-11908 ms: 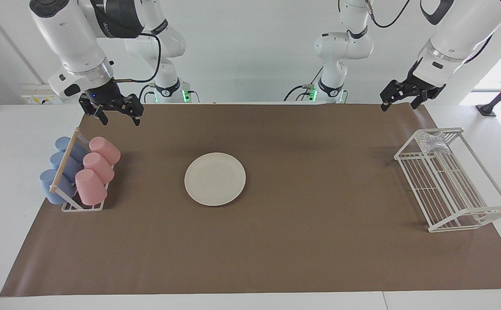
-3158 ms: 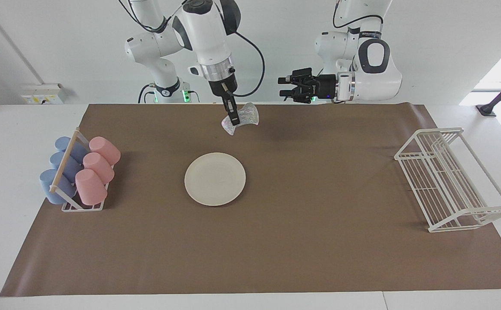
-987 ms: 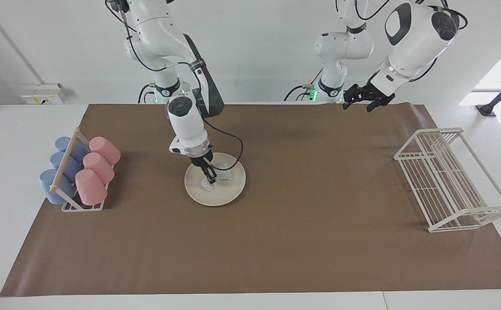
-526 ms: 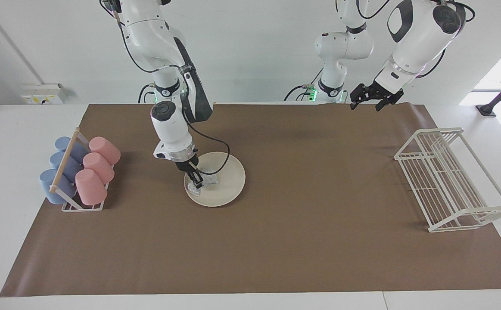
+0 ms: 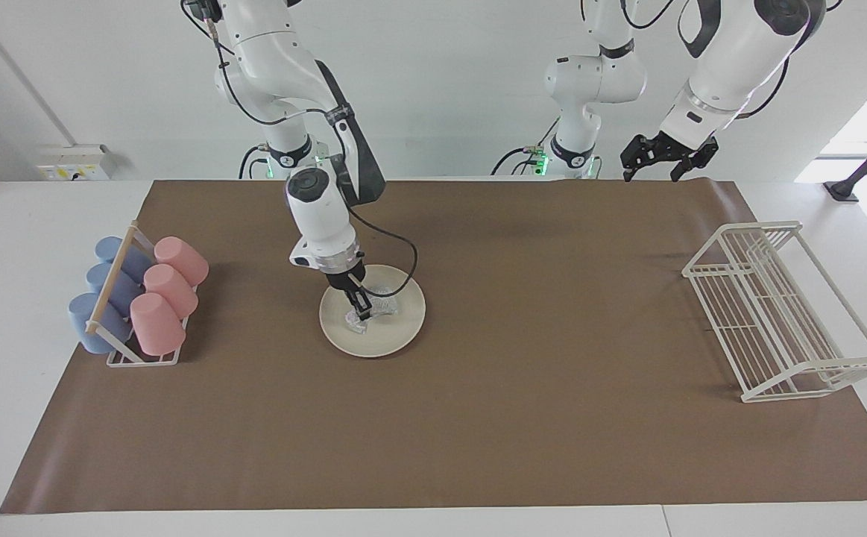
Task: Wipe plate with sponge
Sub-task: 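Keep wiping the sponge around the plate surface with the right gripper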
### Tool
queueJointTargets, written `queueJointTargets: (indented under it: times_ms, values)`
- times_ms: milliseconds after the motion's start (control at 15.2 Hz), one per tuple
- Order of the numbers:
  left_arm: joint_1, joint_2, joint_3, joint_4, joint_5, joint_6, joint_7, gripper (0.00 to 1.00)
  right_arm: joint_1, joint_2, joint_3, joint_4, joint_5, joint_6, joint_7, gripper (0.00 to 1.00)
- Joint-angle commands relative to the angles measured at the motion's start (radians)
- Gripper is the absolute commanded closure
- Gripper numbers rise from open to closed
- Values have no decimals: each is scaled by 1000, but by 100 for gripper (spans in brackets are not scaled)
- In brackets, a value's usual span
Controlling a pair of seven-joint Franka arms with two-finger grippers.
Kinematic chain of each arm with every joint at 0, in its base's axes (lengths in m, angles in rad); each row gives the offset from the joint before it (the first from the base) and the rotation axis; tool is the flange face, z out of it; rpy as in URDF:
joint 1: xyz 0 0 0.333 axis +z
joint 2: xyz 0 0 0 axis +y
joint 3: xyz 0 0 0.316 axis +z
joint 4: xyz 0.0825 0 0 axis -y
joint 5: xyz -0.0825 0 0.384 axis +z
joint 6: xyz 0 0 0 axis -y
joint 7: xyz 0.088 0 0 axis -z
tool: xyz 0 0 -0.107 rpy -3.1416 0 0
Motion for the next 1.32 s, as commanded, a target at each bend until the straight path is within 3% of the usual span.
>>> queueJointTargets:
  times_ms: [0, 132, 395, 855, 1250]
  values:
    - [5, 21, -5, 68, 31, -47, -13, 0, 12, 18, 6, -21, 13, 30, 32, 100]
    - [5, 24, -6, 105, 68, -78, -13, 0, 24, 18, 6, -21, 13, 30, 60, 100]
    - [3, 99, -3, 249, 70, -159, -13, 0, 52, 18, 6, -21, 13, 31, 95, 100]
    - [2, 234, 17, 417, 22, -187, -31, 0, 49, 20, 4, -21, 13, 33, 86, 100]
    - [2, 230, 17, 406, 14, -173, -55, 0, -88, 23, 3, -26, 12, 21, -188, 100]
